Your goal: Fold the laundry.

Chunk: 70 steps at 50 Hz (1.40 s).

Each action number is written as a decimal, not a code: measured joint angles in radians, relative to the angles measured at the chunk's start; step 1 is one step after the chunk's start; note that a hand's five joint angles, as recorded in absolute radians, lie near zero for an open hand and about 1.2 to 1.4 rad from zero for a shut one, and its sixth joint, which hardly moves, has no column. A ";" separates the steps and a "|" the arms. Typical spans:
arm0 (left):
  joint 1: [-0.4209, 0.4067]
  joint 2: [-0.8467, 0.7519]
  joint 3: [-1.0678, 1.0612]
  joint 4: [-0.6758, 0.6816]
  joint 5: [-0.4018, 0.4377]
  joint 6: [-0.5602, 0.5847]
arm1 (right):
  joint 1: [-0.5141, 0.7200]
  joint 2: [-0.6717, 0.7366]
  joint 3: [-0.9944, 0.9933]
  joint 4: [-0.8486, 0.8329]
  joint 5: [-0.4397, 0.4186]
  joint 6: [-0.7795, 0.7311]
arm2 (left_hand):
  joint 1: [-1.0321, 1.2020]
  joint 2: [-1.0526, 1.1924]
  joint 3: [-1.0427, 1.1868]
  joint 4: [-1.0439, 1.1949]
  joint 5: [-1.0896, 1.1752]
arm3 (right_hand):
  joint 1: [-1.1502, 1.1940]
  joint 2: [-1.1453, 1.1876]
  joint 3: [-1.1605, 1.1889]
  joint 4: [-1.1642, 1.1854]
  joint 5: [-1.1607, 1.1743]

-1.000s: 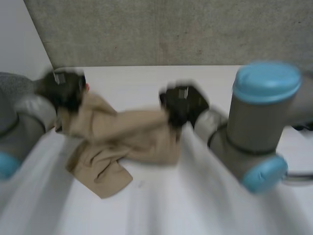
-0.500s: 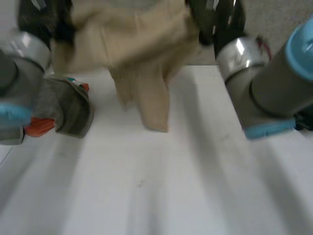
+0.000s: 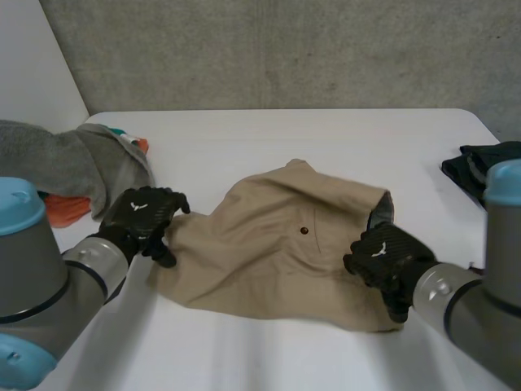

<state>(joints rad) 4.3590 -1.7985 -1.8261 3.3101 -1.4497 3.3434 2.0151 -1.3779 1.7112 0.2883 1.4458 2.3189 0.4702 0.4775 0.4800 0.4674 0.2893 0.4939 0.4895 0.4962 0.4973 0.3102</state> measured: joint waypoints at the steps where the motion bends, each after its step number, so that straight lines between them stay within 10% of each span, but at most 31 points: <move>1: 0.004 0.014 -0.005 -0.021 -0.002 0.003 | -0.011 -0.017 -0.007 0.009 -0.015 0.006 | 0.000 -0.001 0.000 -0.001 -0.001 | -0.048 -0.050 -0.051 -0.053 -0.061; 15: 0.019 0.090 -0.054 -0.124 -0.023 0.025 | -0.076 -0.009 -0.201 0.022 -0.104 0.204 | 0.055 0.042 0.040 0.053 0.059 | -0.180 -0.183 -0.200 -0.197 -0.210; 40: -0.043 -0.096 -0.019 -0.009 -0.022 0.122 | 0.019 0.357 -0.232 -0.234 -0.010 0.279 | 0.171 0.153 0.140 0.160 0.164 | -0.033 -0.035 -0.036 -0.037 -0.014; 44: -0.059 -0.122 -0.005 0.044 -0.032 0.134 | 0.019 0.387 -0.238 -0.265 -0.007 0.274 | 0.626 0.609 0.591 0.609 0.606 | 0.147 0.152 0.143 0.141 0.150; 49: -0.077 -0.128 0.008 0.088 -0.059 0.144 | 0.019 0.398 -0.241 -0.280 -0.010 0.275 | 0.672 0.712 0.696 0.729 0.695 | 0.574 0.655 0.636 0.636 0.625; 70: -0.052 0.340 0.359 0.005 -0.169 0.071 | -0.065 -0.059 -0.579 -0.103 -0.054 0.289 | 0.672 0.715 0.709 0.730 0.695 | 0.622 0.680 0.688 0.696 0.690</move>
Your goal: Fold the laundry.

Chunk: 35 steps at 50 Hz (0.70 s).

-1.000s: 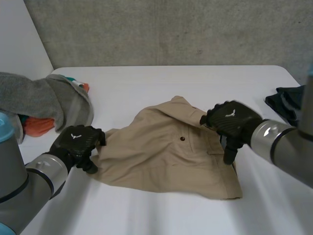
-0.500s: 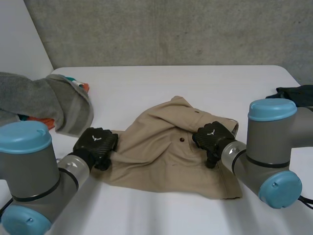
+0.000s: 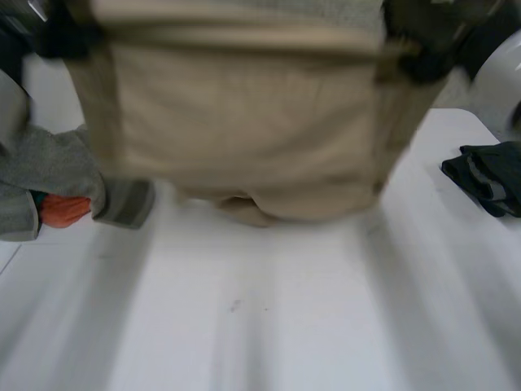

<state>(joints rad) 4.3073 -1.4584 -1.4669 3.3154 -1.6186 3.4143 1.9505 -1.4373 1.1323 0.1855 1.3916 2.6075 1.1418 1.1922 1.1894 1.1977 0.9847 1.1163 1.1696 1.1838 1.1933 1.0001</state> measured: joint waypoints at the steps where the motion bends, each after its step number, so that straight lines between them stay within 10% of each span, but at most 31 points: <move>1: 0.004 0.022 0.037 -0.017 -0.003 -0.015 | -0.007 -0.020 -0.039 0.020 -0.006 0.005 | 0.000 0.000 0.000 0.002 0.000 | 0.000 0.000 0.000 0.000 0.000; 19: 0.020 0.075 0.406 -0.117 -0.032 -0.106 | 0.028 -0.140 -0.309 0.034 -0.027 0.106 | 0.000 0.003 0.000 0.003 0.000 | 0.000 0.000 0.000 0.000 0.010; 35: 0.085 -0.282 0.484 -0.083 -0.005 -0.086 | 0.074 0.145 -0.303 -0.074 0.039 0.116 | 0.000 0.004 0.001 0.003 0.000 | 0.000 0.000 0.001 0.001 0.011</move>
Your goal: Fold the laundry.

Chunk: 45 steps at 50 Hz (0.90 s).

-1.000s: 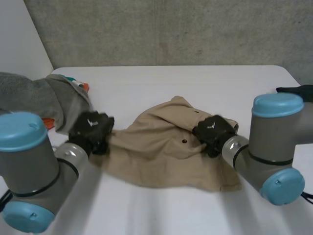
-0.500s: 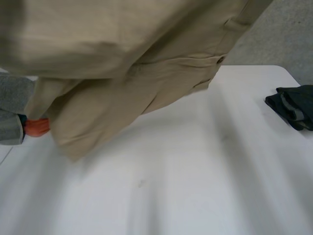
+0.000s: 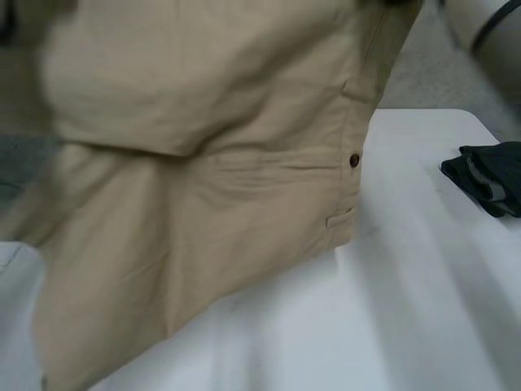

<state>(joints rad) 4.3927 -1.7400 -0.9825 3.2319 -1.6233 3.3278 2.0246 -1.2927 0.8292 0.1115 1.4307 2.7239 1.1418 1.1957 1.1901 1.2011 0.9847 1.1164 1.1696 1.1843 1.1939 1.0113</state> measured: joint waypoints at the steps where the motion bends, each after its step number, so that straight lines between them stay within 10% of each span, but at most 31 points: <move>1: 0.006 -0.036 0.009 0.006 0.005 -0.002 | 0.002 0.020 -0.001 -0.015 0.007 0.001 | 0.000 0.000 0.000 0.000 0.000 | 0.000 0.000 0.001 0.000 0.000; 7: 0.054 -0.416 0.123 0.087 0.061 -0.038 | 0.038 0.302 -0.033 -0.263 0.070 0.005 | -0.039 -0.051 -0.047 -0.056 -0.031 | -0.085 -0.125 -0.131 -0.137 -0.129; 12: 0.083 -0.629 0.237 0.140 0.066 -0.067 | 0.054 0.541 -0.123 -0.444 0.110 -0.014 | -0.861 -0.804 -0.792 -0.818 -0.774 | -0.812 -0.852 -0.845 -0.848 -0.860; 17: 0.102 -0.683 0.295 0.123 -0.005 -0.074 | 0.050 0.681 -0.218 -0.490 0.177 -0.048 | -0.957 -0.988 -0.979 -0.999 -0.938 | -0.893 -0.963 -0.979 -0.983 -0.964; 27: 0.090 -0.405 0.012 0.064 -0.084 -0.019 | 0.024 0.531 -0.083 -0.379 0.195 -0.026 | -0.957 -0.990 -0.979 -0.999 -0.938 | -0.893 -0.963 -0.979 -0.983 -0.964; 39: -0.087 0.100 -0.770 -0.142 0.078 0.112 | -0.006 0.168 0.423 0.021 -0.056 -0.144 | -0.321 -0.397 -0.394 -0.407 -0.371 | -0.544 -0.599 -0.615 -0.630 -0.619; 45: -0.135 0.135 -0.939 -0.187 0.083 0.102 | -0.024 0.159 0.578 0.108 -0.124 -0.183 | -0.464 -0.501 -0.494 -0.509 -0.466 | -0.501 -0.551 -0.571 -0.582 -0.579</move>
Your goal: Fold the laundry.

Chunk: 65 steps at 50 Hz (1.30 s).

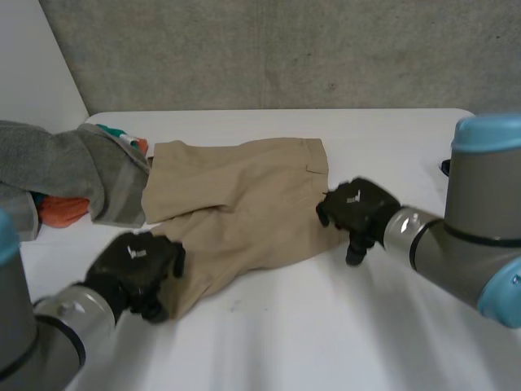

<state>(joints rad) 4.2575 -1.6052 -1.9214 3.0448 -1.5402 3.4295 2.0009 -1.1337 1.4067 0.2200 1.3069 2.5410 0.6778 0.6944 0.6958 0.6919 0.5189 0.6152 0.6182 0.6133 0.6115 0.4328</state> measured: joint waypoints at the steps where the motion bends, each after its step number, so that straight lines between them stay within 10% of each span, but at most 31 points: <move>1: -0.002 -0.003 -0.008 0.001 0.000 -0.002 | -0.002 0.003 0.009 -0.001 -0.004 -0.002 | 0.000 0.000 0.000 0.000 0.000 | -0.002 -0.003 -0.004 -0.004 -0.006; 23: -0.014 -0.363 0.117 0.245 -0.158 0.093 | -0.002 0.258 -0.013 -0.391 0.002 -0.042 | -0.203 -0.214 -0.215 -0.211 -0.209 | -0.087 -0.107 -0.094 -0.090 -0.084; 45: -0.013 -0.384 0.155 0.444 -0.138 0.255 | 0.011 0.314 -0.108 -0.448 0.054 -0.021 | 0.476 0.500 0.492 0.505 0.473 | 0.476 0.555 0.568 0.581 0.549; 65: -0.052 0.068 -0.039 -0.272 0.021 0.188 | -0.103 -0.268 0.283 0.376 -0.022 -0.456 | 0.476 0.500 0.492 0.505 0.479 | 0.476 0.555 0.570 0.582 0.574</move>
<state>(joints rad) 4.2052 -1.5373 -1.9606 2.7733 -1.5195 3.6175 1.8981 -1.4021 1.6893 0.5955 1.2851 2.0848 1.1538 1.1947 1.1880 1.1967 0.9981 1.0912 1.1734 1.1836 1.1938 1.0068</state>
